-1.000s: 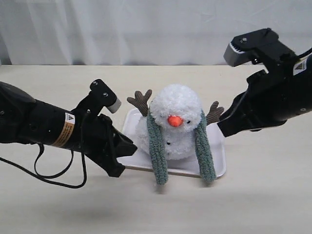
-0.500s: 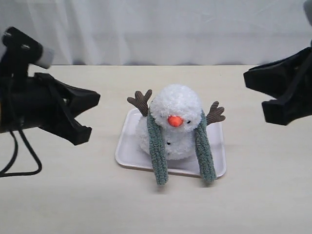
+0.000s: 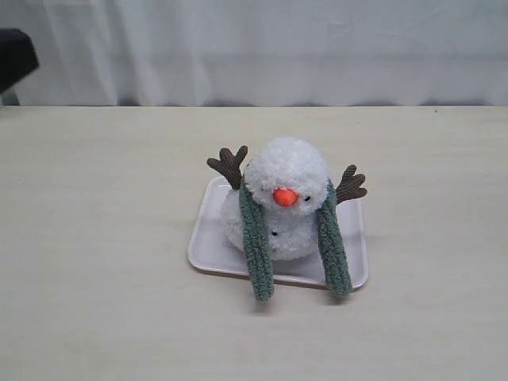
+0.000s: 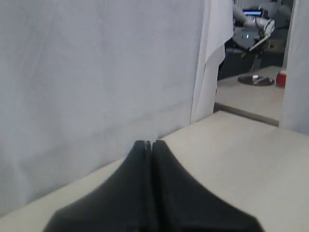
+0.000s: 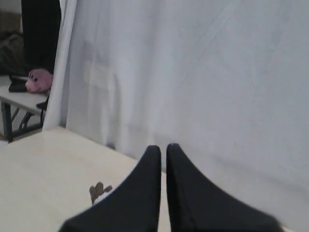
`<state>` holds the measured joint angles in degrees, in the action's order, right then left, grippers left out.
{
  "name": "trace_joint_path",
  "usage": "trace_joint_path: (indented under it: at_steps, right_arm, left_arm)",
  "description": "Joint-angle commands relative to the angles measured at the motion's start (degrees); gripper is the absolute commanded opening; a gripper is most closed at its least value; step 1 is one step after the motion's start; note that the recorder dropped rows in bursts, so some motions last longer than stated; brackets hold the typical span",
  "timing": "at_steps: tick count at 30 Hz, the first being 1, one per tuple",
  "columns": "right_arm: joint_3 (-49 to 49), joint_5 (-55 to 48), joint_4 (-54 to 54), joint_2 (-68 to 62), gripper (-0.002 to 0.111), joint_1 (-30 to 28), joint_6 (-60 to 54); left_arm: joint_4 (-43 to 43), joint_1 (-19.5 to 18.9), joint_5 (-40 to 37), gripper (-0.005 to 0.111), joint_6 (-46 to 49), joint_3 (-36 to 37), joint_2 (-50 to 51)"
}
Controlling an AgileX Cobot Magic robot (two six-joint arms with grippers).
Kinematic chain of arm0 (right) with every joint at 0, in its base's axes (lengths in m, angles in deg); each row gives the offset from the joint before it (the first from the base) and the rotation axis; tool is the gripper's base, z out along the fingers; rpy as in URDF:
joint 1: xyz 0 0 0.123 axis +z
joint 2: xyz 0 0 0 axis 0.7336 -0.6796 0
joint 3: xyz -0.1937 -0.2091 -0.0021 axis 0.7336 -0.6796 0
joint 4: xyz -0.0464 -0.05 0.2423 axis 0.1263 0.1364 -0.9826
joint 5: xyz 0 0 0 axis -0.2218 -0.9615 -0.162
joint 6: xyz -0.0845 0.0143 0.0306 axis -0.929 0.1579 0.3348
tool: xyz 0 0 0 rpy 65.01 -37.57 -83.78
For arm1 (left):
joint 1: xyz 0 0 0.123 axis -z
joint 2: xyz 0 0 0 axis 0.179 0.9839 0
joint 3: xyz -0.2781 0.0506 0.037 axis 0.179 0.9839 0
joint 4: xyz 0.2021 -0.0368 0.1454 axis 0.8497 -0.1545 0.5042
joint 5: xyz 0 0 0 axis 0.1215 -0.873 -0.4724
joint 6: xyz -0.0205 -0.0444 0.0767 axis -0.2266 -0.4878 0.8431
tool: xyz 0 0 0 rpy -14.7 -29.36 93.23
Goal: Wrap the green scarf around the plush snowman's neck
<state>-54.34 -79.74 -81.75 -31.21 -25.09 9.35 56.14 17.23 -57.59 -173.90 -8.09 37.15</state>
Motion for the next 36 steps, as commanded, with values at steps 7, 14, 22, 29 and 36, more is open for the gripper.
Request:
trace_joint_path:
  at_steps: [7, 14, 22, 29, 36]
  right_arm:
    - [-7.7, 10.4, -0.3, 17.6, 0.004, 0.0, -0.4]
    - [-12.3, 15.6, -0.3, 23.0, 0.004, 0.0, -0.8]
    - [-12.8, 16.1, -0.3, 23.0, 0.004, 0.0, -0.4]
    - [-12.8, 15.9, -0.3, 23.0, 0.004, 0.0, -0.4]
    - [-11.9, 14.5, -0.7, 20.6, 0.004, 0.0, 1.1]
  left_arm:
    - [-0.1, 0.2, 0.6, 0.000, -0.6, 0.3, -11.4]
    - [-0.1, 0.2, 0.6, 0.000, -0.6, 0.3, -12.7]
    - [0.2, 0.2, 1.1, 0.000, -0.6, 0.4, -12.3]
    - [5.1, 0.2, 3.6, 0.000, -3.0, 0.4, -11.5]
    - [6.5, 0.2, 3.1, 0.000, -6.0, 0.4, 1.3]
